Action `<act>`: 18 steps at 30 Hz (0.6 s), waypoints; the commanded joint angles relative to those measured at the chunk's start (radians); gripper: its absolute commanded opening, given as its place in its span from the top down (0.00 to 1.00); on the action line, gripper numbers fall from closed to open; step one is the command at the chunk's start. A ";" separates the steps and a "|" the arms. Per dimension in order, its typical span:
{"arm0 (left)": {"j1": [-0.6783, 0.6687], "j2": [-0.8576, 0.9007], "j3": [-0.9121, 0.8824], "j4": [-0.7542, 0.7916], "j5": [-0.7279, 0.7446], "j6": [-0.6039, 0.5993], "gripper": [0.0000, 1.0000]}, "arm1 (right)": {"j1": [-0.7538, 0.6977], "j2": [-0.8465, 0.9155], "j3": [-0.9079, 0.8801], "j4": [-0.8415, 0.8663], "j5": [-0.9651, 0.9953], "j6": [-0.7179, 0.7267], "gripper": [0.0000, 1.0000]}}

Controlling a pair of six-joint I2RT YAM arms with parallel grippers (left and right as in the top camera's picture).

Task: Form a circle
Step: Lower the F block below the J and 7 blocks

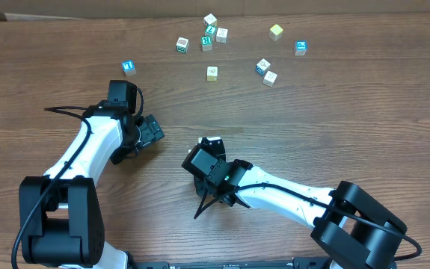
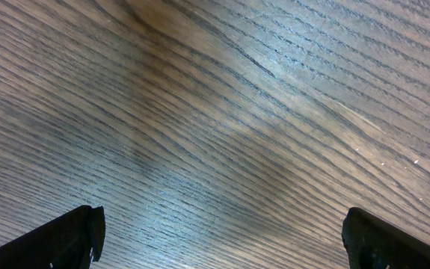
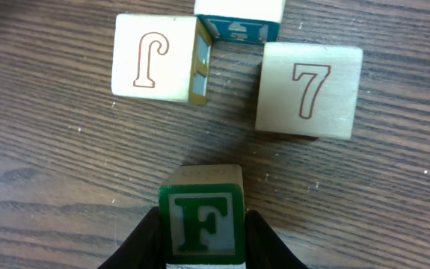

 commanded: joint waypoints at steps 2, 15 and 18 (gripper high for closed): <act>-0.001 0.008 0.015 -0.002 0.004 -0.018 0.00 | 0.005 0.005 0.022 0.011 0.039 0.031 0.77; -0.001 0.008 0.015 -0.002 0.004 -0.018 0.00 | 0.005 0.005 0.022 0.023 0.056 0.030 0.76; -0.001 0.008 0.015 -0.002 0.004 -0.018 0.00 | 0.005 0.005 0.022 0.023 0.056 0.030 0.75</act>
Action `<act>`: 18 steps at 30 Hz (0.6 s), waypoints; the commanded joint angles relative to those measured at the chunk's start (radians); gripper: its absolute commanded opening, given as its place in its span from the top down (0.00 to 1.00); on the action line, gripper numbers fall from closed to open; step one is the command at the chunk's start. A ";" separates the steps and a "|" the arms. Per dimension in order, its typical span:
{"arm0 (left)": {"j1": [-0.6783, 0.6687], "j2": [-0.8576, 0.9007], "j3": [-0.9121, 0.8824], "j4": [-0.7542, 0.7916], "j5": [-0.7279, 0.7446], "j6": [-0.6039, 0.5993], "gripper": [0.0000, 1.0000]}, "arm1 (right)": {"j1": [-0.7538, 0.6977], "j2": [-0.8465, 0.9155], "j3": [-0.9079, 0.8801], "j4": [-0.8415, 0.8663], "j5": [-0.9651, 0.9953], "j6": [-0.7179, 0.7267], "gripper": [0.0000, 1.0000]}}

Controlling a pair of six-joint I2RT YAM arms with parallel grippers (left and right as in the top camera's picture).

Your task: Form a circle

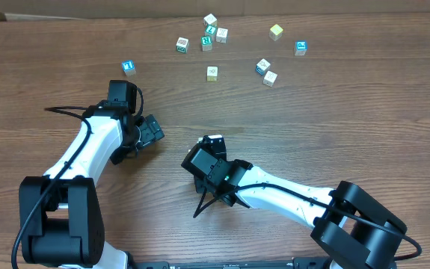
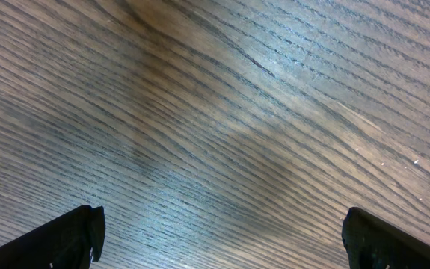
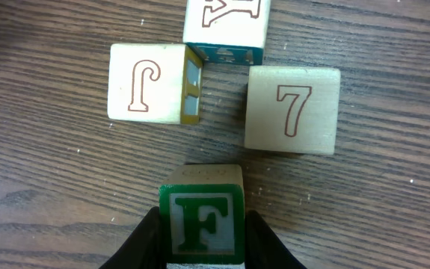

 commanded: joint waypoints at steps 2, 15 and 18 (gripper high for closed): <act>-0.001 0.008 0.015 -0.002 0.004 -0.018 0.00 | 0.005 0.005 0.022 0.006 0.018 0.005 0.75; -0.001 0.008 0.015 -0.002 0.004 -0.018 0.00 | 0.005 0.005 0.022 0.007 0.018 0.005 0.47; -0.001 0.008 0.015 -0.002 0.004 -0.018 0.00 | 0.005 0.005 0.022 0.003 0.018 0.005 0.48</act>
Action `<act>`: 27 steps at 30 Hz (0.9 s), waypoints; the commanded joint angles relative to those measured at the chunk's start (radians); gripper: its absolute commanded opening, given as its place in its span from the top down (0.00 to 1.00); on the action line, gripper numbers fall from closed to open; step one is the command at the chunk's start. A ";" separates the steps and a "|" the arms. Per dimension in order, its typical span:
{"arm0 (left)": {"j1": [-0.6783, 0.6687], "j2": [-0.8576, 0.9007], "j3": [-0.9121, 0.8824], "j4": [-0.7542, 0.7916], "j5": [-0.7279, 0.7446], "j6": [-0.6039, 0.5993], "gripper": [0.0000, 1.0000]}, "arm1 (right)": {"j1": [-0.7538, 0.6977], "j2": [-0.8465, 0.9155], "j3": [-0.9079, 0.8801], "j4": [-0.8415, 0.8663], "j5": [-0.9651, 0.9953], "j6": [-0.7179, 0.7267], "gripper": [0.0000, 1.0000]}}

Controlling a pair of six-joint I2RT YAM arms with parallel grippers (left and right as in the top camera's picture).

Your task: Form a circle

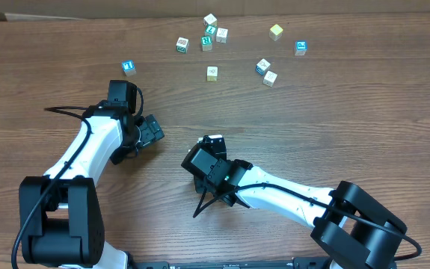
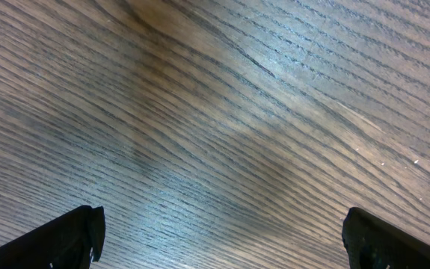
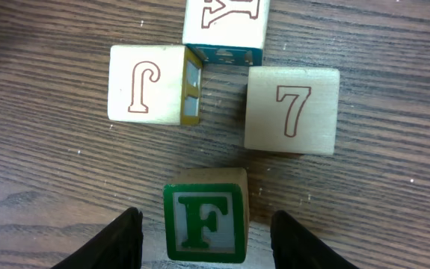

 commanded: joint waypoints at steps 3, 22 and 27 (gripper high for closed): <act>-0.001 0.008 0.015 -0.002 0.004 -0.018 0.00 | 0.005 -0.002 0.023 -0.006 0.018 0.001 0.50; -0.001 0.008 0.015 -0.002 0.004 -0.018 0.00 | 0.004 -0.180 0.016 -0.070 -0.063 0.045 0.96; -0.001 0.008 0.015 -0.002 0.004 -0.018 0.00 | 0.006 -0.154 0.000 -0.122 -0.090 0.202 0.96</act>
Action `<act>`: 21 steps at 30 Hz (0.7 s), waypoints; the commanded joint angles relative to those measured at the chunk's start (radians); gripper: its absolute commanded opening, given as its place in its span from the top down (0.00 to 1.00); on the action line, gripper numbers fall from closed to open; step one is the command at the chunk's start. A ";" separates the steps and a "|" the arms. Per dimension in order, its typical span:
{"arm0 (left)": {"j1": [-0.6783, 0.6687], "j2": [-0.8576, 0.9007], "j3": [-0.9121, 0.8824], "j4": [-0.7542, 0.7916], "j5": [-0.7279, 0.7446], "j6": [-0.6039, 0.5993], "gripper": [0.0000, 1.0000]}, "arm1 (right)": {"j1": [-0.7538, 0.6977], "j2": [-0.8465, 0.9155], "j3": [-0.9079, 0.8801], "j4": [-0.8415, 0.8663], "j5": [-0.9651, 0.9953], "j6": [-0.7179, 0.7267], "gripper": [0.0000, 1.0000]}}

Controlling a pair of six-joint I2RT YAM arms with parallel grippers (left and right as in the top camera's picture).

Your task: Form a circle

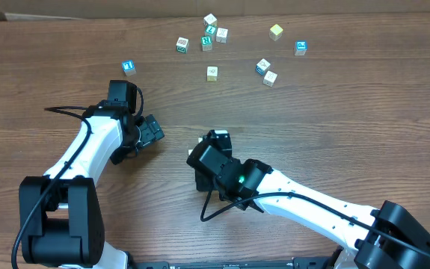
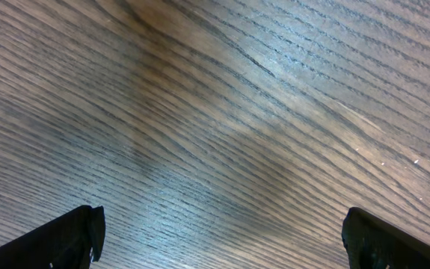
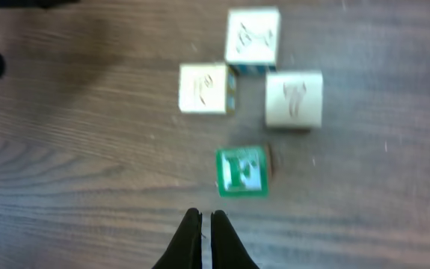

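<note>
In the right wrist view a green block with a letter F (image 3: pixel 242 171) lies on the wood table. Beyond it sit a cream J block (image 3: pixel 207 88), a cream 7 block (image 3: pixel 295 99) and a white and blue block (image 3: pixel 253 37), close together. My right gripper (image 3: pixel 206 218) hangs above and short of the F block, shut with nothing in it. This view is blurred. In the overhead view the right arm (image 1: pixel 222 168) hides these blocks. My left gripper (image 2: pixel 222 246) is open over bare wood at the table's left (image 1: pixel 151 131).
Several more small blocks lie scattered along the far side of the table: a cluster (image 1: pixel 209 33), a blue one (image 1: pixel 128 67) at the left, a yellow-green one (image 1: pixel 276 31), a pair (image 1: pixel 267 72) and a lone one (image 1: pixel 212 73).
My right gripper was open on either side of the F block on the table. Now it stands farther back and higher, shut and empty, and the F block lies free. The left arm is unchanged.
My right gripper held the F block just short of the J and 7 blocks, then a little farther from them. Then it was open with the block resting on the table. Now it has drawn away and shut, leaving four blocks grouped. The left gripper stayed open throughout.
</note>
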 commanded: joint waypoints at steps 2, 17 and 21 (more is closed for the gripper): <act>-0.001 0.008 0.015 -0.002 0.004 -0.018 0.00 | 0.006 0.026 -0.035 -0.002 -0.058 0.143 0.96; -0.001 0.008 0.015 -0.002 0.004 -0.018 0.00 | 0.005 0.039 -0.169 0.149 -0.087 0.338 0.96; -0.001 0.008 0.015 -0.002 0.004 -0.018 0.00 | 0.006 0.081 -0.169 0.174 -0.092 0.364 0.96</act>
